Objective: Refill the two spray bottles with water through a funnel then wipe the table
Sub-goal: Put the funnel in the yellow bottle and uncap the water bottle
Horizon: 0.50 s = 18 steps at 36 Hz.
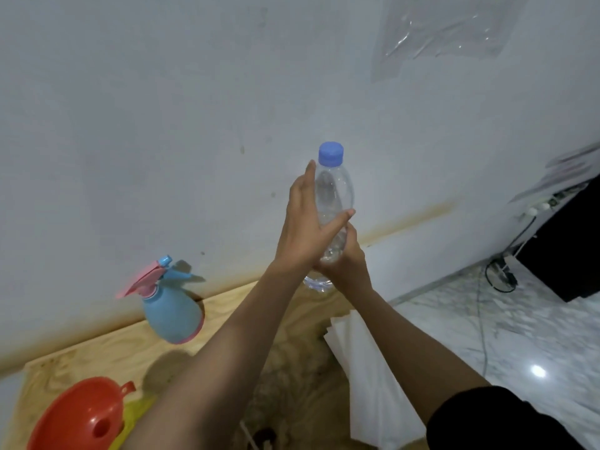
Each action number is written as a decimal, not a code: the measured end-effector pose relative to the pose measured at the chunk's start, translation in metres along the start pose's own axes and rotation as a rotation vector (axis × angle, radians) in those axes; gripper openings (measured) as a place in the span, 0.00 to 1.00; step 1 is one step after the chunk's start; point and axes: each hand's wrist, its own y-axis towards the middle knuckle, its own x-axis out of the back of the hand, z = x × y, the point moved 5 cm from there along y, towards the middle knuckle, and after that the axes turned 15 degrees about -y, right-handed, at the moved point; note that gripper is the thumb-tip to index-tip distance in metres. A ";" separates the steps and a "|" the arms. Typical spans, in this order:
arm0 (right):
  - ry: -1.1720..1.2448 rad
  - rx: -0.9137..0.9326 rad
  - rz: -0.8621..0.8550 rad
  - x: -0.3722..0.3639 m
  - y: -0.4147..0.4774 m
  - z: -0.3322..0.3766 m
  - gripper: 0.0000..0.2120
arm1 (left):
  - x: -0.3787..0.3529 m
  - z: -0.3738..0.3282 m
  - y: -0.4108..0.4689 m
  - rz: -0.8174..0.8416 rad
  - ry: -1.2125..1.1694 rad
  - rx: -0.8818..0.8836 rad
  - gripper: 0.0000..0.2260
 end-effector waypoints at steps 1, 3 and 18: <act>0.014 -0.005 -0.011 0.001 -0.001 0.001 0.52 | 0.000 0.000 -0.001 0.001 -0.003 -0.003 0.41; 0.015 -0.019 -0.005 0.001 -0.005 -0.002 0.50 | 0.000 -0.002 -0.004 0.012 -0.001 -0.008 0.40; 0.180 -0.028 0.128 0.017 -0.089 0.028 0.47 | 0.032 -0.043 -0.094 -0.093 0.086 -0.081 0.39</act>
